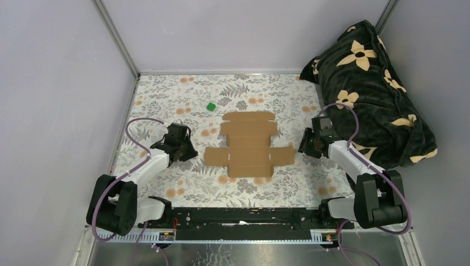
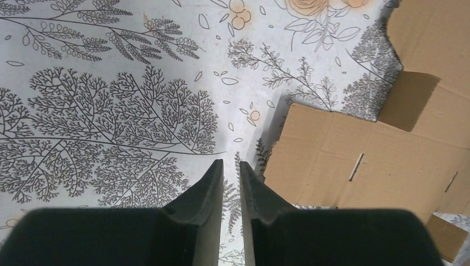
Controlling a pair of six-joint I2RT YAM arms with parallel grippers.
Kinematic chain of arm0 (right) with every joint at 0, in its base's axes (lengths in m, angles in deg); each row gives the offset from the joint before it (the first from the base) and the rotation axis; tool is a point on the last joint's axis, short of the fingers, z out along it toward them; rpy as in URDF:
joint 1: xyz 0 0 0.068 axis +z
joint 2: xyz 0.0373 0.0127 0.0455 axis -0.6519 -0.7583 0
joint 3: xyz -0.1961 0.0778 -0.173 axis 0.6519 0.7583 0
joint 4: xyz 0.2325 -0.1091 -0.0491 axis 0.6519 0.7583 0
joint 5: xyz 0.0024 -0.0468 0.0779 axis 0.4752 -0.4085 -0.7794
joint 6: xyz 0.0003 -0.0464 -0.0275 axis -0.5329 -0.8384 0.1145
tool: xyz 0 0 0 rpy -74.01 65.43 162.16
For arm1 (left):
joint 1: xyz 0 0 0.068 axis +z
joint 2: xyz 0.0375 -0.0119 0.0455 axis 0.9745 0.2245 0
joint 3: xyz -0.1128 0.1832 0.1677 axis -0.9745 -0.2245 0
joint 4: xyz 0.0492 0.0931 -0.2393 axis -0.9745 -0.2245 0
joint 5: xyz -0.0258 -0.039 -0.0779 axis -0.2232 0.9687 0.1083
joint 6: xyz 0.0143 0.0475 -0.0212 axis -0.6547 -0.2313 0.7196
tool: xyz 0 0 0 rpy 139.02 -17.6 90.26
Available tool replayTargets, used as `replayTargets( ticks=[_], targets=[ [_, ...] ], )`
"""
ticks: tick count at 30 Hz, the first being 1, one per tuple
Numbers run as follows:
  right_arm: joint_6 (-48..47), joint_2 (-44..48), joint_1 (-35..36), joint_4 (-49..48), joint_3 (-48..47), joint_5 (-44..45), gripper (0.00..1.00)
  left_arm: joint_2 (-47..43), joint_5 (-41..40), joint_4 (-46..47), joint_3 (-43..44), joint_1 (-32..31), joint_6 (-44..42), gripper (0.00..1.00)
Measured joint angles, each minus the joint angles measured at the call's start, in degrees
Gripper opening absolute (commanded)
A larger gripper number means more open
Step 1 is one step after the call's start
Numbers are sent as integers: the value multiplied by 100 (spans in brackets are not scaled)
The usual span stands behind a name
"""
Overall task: Fold the paper box
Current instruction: Fold the paper box at the center of the board.
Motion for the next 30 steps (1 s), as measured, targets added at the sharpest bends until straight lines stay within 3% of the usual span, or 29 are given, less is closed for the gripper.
replayTargets(
  ticks=[17, 30],
  targets=[
    [-2, -498, -4, -199, 70, -295, 49, 940, 442, 1128, -109, 31, 90, 15],
    [-22, -350, -4, -348, 70, -1193, 49, 498, 896, 1139, -122, -48, 197, 15]
  ],
)
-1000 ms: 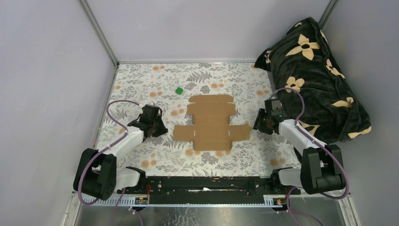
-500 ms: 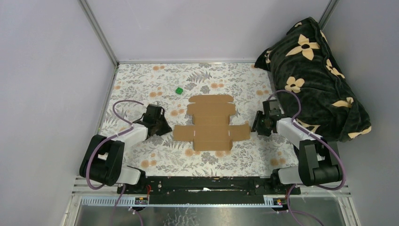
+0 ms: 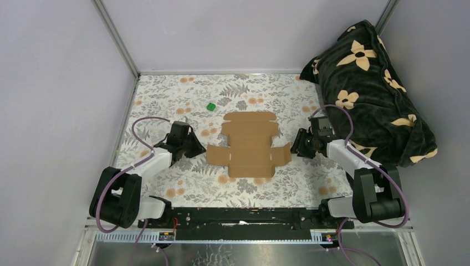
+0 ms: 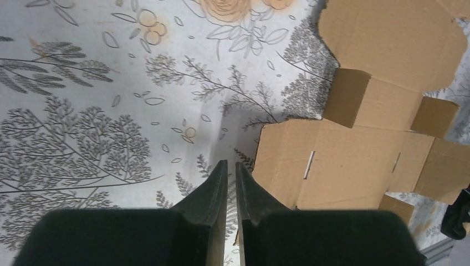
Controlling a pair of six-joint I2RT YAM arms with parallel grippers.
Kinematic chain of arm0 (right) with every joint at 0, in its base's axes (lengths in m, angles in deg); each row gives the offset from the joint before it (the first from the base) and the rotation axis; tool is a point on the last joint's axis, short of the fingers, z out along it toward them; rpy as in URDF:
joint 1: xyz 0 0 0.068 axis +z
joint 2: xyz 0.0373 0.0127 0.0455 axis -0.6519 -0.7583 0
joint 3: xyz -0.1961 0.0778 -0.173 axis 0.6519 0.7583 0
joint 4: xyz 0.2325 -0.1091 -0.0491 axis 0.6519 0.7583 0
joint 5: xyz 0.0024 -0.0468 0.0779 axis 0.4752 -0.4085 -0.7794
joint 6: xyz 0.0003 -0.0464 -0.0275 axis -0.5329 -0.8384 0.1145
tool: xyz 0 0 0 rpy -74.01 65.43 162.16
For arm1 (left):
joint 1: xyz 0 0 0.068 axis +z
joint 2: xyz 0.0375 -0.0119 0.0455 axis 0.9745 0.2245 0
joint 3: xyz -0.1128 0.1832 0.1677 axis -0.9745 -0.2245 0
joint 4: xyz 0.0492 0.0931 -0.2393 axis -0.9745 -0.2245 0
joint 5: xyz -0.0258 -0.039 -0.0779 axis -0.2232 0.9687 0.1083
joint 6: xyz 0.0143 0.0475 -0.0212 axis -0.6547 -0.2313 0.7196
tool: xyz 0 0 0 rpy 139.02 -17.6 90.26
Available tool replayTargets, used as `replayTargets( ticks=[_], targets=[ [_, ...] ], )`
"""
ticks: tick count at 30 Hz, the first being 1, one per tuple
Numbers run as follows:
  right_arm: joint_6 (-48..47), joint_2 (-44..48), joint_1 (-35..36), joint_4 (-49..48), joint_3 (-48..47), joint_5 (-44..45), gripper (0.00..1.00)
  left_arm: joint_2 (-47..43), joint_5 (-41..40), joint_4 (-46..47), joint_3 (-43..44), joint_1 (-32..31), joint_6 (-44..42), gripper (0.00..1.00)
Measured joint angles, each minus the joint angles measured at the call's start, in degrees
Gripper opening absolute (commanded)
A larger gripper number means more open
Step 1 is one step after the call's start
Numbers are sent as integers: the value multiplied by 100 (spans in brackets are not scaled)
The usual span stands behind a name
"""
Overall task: Fold the paper box
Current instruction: Fold the paper box at the center of the board.
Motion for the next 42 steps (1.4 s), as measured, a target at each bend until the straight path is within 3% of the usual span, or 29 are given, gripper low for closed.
replayTargets(
  ticks=[14, 36, 42],
  targets=[
    [7, 57, 52, -122, -2, -590, 49, -9, 17, 0, 92, -680, 295, 15],
    [28, 55, 393, -125, -7, -592, 49, 546, -201, 24, 951, -1821, 684, 15],
    [-24, 72, 415, 166, -140, -391, 57, 496, -391, -190, 1005, -1904, 654, 31]
  ],
)
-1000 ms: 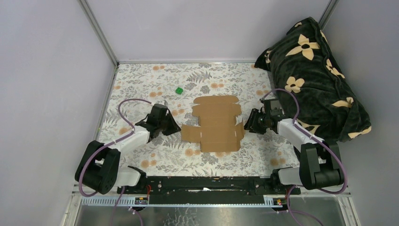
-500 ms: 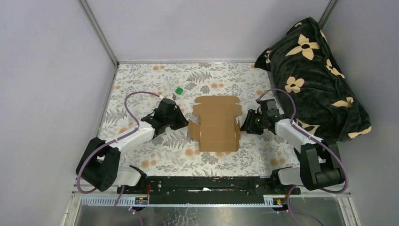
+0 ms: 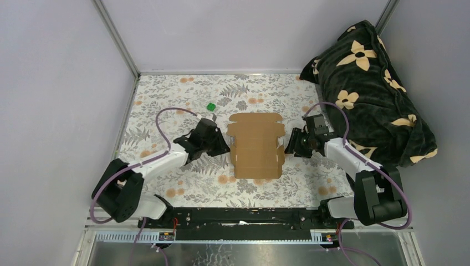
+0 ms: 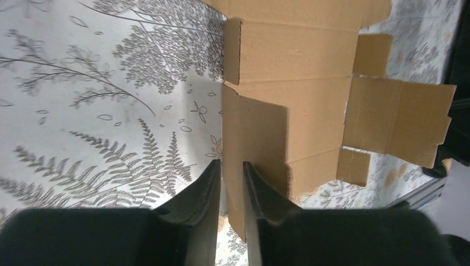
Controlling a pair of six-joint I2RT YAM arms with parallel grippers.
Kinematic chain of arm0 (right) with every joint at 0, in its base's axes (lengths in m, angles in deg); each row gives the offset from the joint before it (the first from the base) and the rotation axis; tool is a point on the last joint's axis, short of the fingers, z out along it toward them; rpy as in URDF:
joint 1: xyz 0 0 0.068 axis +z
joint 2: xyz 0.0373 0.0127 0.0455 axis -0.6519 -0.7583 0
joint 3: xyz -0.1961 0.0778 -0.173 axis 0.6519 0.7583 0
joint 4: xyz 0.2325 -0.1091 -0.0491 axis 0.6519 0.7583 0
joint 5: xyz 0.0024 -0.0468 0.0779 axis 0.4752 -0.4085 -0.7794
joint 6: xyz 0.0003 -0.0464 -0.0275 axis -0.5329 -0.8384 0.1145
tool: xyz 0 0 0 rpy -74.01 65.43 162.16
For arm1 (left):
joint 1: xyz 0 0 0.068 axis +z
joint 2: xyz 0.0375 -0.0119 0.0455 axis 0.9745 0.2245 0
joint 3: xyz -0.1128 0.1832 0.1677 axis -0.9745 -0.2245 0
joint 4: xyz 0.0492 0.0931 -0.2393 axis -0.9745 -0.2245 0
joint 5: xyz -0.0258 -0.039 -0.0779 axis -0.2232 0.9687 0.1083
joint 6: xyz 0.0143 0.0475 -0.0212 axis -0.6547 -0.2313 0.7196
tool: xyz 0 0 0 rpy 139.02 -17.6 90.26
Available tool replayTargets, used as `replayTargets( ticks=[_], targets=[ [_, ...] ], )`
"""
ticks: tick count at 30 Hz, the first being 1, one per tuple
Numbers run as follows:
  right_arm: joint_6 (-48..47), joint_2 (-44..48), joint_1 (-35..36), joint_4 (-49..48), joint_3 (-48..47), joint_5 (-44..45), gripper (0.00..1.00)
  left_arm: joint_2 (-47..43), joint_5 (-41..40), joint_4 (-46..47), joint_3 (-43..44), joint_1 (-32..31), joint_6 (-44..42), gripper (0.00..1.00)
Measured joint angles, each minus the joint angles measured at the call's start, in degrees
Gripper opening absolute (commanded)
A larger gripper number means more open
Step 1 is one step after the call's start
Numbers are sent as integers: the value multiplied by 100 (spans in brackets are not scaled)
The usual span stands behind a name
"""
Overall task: Fold the paper box
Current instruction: Fold the paper box at the center of the board.
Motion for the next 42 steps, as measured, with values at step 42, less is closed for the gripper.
replayTargets(
  ticks=[42],
  targets=[
    [846, 1193, 1858, 1670, -131, 1165, 57, -940, 520, -1043, 925, 992, -555, 40]
  ],
)
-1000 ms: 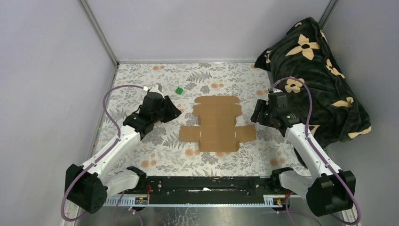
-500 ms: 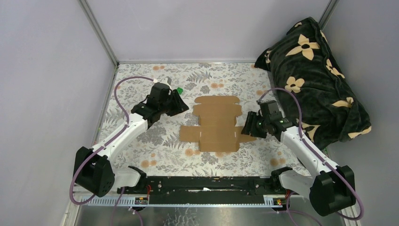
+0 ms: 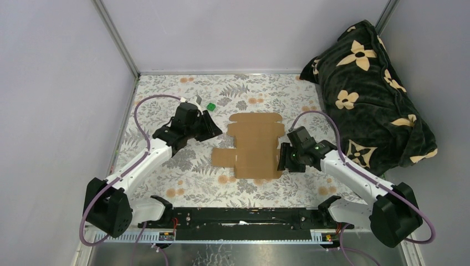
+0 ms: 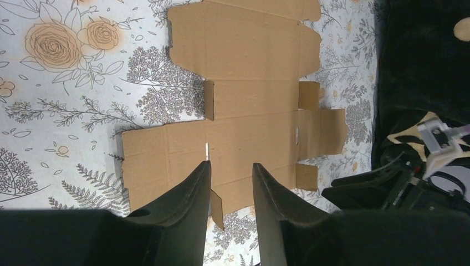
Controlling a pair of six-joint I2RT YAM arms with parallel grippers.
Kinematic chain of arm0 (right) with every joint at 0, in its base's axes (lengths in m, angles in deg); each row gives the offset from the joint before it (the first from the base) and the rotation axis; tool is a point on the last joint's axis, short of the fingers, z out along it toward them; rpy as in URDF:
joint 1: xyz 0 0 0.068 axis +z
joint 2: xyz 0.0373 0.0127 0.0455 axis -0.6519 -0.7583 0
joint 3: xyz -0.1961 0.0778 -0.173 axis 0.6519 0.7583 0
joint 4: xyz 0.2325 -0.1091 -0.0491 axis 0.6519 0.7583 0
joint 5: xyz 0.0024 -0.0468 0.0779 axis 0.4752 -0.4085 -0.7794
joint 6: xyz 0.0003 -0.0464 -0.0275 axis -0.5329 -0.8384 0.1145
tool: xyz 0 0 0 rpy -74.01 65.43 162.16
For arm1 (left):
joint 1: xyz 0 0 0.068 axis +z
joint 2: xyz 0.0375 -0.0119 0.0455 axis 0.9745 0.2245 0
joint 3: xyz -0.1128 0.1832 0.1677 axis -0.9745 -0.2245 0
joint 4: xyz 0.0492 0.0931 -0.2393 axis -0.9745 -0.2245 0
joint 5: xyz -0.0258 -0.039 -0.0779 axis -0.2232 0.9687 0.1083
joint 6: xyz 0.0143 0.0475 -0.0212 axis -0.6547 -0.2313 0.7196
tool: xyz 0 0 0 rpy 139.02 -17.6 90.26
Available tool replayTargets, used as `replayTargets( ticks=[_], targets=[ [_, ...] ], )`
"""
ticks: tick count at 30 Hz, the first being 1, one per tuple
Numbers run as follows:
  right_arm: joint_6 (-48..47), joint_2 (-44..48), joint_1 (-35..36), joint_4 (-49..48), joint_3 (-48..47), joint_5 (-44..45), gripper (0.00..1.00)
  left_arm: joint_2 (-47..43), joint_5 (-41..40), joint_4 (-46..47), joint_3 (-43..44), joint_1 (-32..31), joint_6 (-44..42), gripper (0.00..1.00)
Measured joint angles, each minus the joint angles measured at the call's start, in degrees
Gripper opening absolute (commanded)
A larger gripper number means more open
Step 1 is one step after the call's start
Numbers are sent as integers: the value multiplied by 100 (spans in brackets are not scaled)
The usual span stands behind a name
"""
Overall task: Fold the paper box
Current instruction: Fold the paper box at the center of the board.
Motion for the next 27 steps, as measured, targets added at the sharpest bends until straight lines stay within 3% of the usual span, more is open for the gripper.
replayTargets(
  ticks=[3, 5, 11, 13, 14, 15, 21, 27],
  targets=[
    [118, -210, 129, -9, 87, 116, 56, -61, 39, 24, -72, 0, 0, 40],
    [179, -330, 181, -9, 140, 192, 56, -94, 68, 50, -127, 0, 0, 46],
    [262, -638, 212, -127, 146, 455, 55, -343, 166, 267, -498, 0, 48, 74],
    [267, -715, 212, -155, 131, 494, 54, -474, 205, 328, -675, 0, 83, 78],
    [264, -758, 212, -155, 107, 514, 54, -538, 223, 378, -776, 0, 114, 93],
    [264, -817, 212, -155, 66, 540, 53, -601, 234, 402, -868, 0, 133, 98],
    [262, -1128, 216, -264, -157, 570, 46, -1108, 240, 581, -1510, 0, 356, 99],
    [264, -1255, 284, -302, -221, 566, 45, -1478, 284, 813, -1943, 0, 616, 99]
  ],
)
